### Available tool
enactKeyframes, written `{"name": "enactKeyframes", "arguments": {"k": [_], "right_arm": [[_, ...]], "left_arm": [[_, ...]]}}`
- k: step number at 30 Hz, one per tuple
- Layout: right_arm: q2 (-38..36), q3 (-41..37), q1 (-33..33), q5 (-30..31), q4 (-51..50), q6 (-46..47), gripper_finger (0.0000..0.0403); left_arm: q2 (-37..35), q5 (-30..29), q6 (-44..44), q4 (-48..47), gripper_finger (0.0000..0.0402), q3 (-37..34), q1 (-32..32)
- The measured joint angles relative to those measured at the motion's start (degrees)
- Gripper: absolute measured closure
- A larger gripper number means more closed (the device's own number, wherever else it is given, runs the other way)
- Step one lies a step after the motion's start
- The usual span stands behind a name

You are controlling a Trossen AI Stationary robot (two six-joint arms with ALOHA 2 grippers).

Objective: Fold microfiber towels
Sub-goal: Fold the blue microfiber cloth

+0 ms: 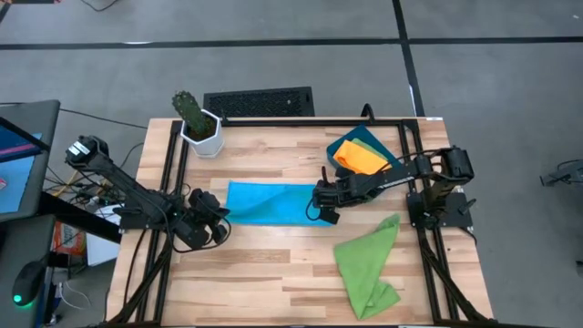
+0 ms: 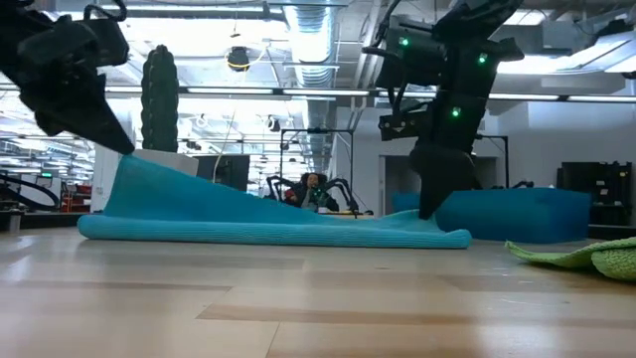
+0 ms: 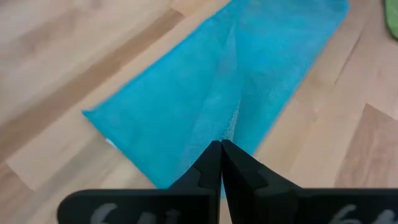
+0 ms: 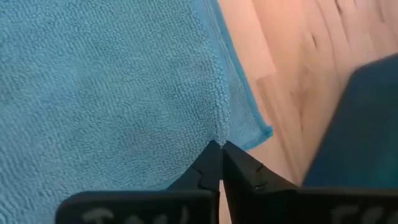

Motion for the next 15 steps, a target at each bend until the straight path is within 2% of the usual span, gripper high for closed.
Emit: {"name": "enactKeyframes", "arguments": {"k": [5, 15], "right_arm": [[0.00, 0.00, -0.50, -0.18, -0.66, -0.26, 0.0376], [0.00, -0.63, -1.40, 0.04, -0.15, -0.26, 0.0364]], "left_arm": [[0.00, -0.48, 3.21, -1.45, 0.0401, 0.64, 2.22], [2.24, -0.30, 2.88, 0.10, 0.0401, -2.63, 5.49]]}}
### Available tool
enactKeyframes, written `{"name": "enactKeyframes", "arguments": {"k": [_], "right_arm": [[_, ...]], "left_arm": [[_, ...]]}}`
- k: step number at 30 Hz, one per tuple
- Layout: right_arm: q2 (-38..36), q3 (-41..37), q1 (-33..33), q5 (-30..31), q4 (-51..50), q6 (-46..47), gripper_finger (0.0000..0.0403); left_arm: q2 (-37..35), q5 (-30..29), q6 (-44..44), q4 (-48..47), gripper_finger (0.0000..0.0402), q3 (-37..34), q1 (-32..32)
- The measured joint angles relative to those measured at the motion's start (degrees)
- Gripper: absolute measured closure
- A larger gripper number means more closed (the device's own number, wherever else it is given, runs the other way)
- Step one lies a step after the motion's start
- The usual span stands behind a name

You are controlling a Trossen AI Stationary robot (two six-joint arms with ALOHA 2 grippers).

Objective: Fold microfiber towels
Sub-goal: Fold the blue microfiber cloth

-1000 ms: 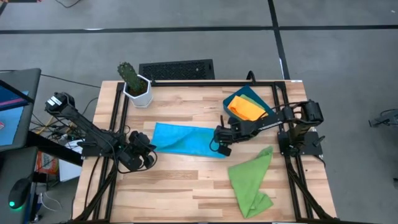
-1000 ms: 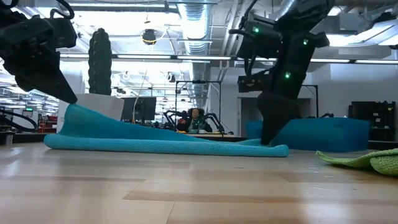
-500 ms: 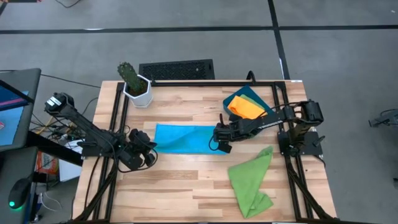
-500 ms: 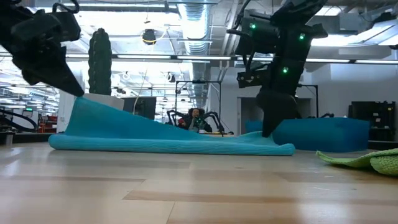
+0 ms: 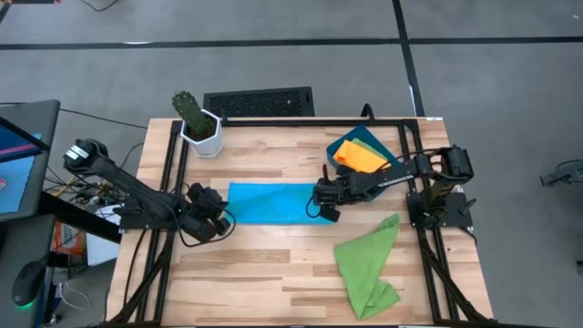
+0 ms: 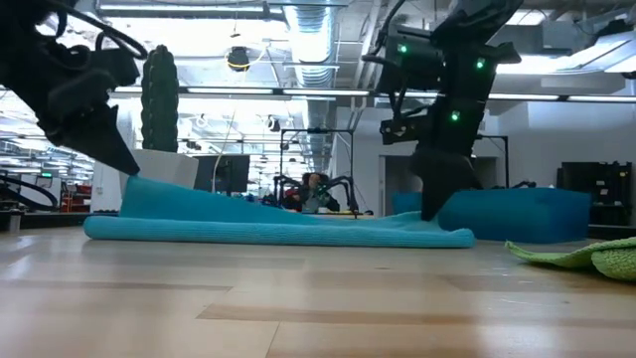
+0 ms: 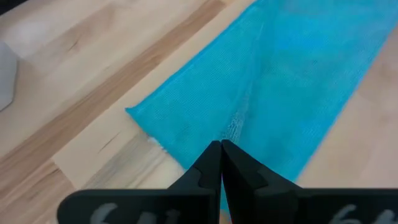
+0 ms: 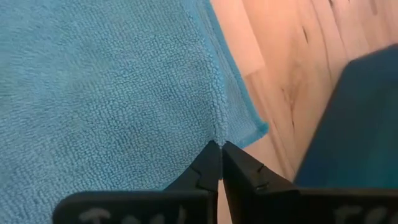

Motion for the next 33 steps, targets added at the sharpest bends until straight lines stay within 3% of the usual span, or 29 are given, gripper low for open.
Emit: {"name": "enactKeyframes", "arguments": {"k": [17, 27, 33], "right_arm": [[0.00, -1.16, -1.67, 1.27, -0.56, 4.42, 0.0363], [0.00, -1.18, -2.09, 3.10, -1.65, 5.92, 0.0317], [0.00, -1.18, -2.09, 2.69, -1.23, 5.70, 0.0269]], "left_arm": [[0.67, -6.47, 2.80, 0.03, 0.0392, -0.07, 4.30], [0.67, -5.75, 7.66, 2.70, 0.0293, -0.07, 7.43], [0.68, -5.34, 5.61, 3.44, 0.0252, -0.07, 7.86]]}}
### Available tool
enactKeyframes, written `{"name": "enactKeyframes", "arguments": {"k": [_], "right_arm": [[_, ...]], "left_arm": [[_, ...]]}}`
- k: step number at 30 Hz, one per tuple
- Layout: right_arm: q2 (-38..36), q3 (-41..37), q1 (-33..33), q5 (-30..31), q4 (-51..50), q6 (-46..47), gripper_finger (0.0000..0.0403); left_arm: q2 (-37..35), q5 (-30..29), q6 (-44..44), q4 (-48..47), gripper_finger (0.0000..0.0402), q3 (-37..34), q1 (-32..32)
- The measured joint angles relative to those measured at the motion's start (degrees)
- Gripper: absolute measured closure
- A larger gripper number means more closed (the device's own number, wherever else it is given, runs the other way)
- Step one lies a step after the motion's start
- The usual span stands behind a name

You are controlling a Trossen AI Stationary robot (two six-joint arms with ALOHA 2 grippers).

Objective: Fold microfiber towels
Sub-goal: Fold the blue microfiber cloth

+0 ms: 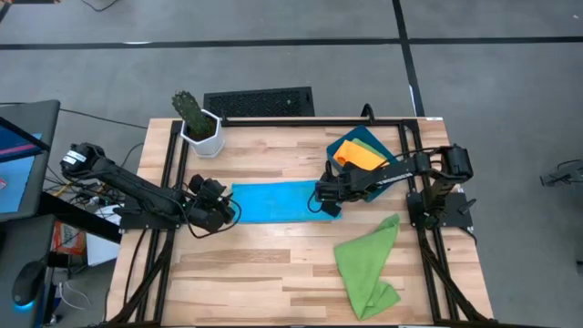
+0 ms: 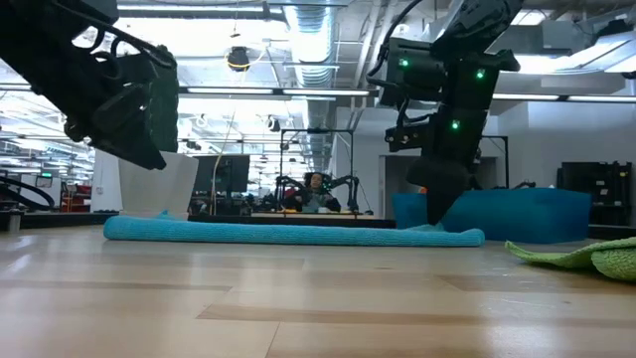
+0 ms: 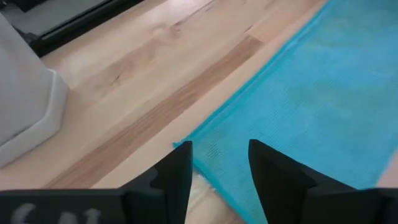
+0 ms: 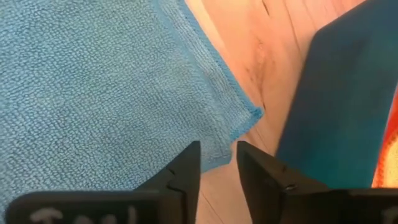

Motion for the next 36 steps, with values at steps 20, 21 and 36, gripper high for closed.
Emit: {"name": "enactKeyframes", "arguments": {"k": [20, 21, 36], "right_arm": [[-14.89, -14.94, 16.36, 12.82, 25.46, 13.52, 0.0304], [-14.17, -15.26, 16.70, 13.37, 24.98, 14.98, 0.0315], [1.56, -14.49, 22.37, 13.39, 31.58, 27.39, 0.0379]], "left_arm": [[21.57, 2.34, 8.38, 29.92, 0.0394, -0.02, -1.46], [23.26, 2.97, 7.23, 29.99, 0.0392, -0.02, -1.52], [33.25, 5.03, -7.75, 29.43, 0.0400, 0.28, -9.92]]}}
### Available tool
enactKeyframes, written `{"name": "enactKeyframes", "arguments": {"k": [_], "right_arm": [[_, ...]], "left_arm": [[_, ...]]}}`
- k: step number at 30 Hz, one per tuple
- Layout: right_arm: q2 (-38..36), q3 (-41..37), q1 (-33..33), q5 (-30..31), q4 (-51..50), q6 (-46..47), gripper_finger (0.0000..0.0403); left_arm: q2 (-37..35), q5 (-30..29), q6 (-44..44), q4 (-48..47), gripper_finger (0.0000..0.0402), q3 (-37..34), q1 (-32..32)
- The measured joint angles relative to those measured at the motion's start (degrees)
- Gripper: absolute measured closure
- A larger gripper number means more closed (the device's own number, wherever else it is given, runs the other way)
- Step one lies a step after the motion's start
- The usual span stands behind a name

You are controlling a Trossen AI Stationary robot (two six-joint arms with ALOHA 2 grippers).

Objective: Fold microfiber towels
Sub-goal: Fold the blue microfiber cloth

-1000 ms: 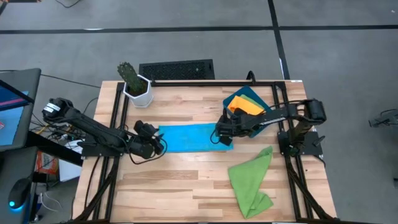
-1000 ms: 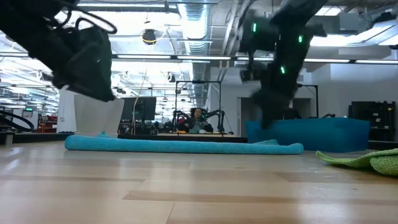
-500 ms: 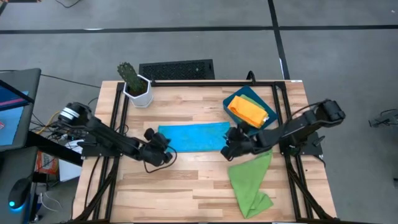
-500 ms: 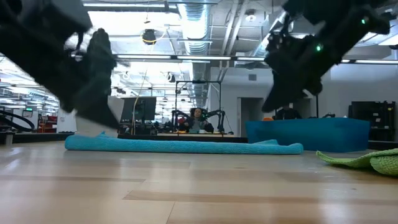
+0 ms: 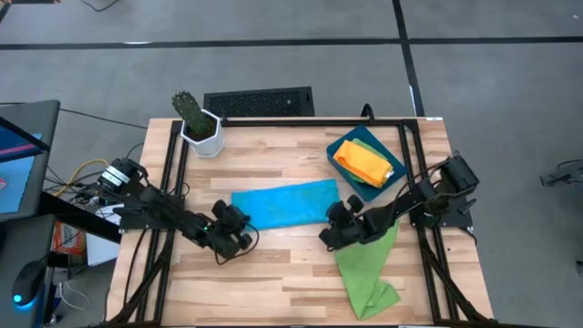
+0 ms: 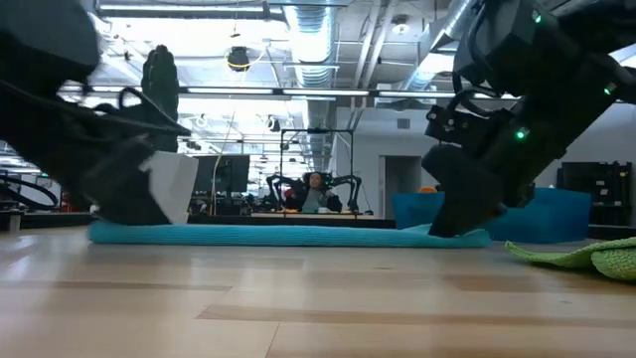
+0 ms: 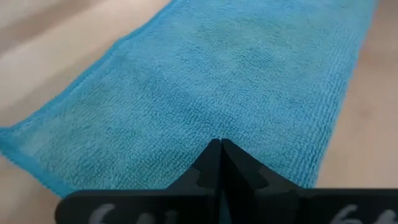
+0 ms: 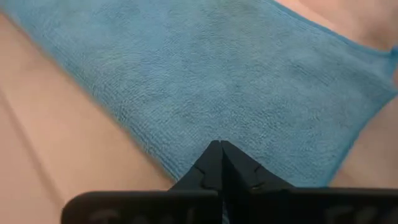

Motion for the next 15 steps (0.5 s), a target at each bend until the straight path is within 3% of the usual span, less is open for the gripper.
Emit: {"name": "enactKeyframes", "arguments": {"k": [8, 15], "right_arm": [[-0.55, 5.43, 4.10, 4.90, 1.99, -3.93, 0.0390], [-1.63, 8.46, 4.69, 7.68, 8.45, -13.63, 0.0372]], "left_arm": [[-2.19, 0.61, -9.39, -2.72, 0.0400, -0.22, -7.74], [-8.96, 4.53, -8.31, -4.98, 0.0400, -0.46, -9.69]]}}
